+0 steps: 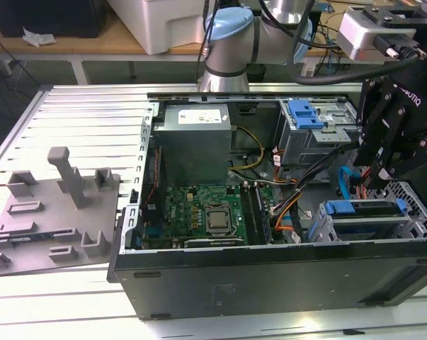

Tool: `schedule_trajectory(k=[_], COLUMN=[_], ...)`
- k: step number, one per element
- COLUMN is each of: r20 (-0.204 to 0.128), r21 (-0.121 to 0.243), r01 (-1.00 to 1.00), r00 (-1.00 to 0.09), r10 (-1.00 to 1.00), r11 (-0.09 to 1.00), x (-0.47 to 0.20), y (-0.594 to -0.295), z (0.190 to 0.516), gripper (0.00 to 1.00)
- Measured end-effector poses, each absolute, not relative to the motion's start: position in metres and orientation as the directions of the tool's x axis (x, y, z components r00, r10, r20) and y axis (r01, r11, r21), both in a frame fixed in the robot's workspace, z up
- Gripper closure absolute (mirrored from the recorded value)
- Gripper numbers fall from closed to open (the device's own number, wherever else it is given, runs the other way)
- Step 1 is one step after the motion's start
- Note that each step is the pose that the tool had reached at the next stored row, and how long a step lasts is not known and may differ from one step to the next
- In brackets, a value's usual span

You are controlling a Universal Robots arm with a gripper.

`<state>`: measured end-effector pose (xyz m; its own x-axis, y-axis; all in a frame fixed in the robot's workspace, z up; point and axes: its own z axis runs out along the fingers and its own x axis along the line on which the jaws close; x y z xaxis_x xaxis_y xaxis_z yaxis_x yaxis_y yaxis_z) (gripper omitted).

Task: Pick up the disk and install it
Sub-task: 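Insert the first disk wire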

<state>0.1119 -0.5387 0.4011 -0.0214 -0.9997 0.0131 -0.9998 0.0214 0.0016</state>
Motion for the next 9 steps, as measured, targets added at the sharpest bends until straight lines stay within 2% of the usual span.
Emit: schedule_trajectory(k=[7,9], r20=[0.016,0.026], r21=[0.001,0.001], r01=[-1.0,-1.0], r00=[-0.021,-0.022], r10=[-1.0,-0.999], r11=[0.021,0.022], x=[0.1119,0.1122], y=[-0.5374,-0.5302], z=[0.401,0.401], gripper=[0.56,0.56])
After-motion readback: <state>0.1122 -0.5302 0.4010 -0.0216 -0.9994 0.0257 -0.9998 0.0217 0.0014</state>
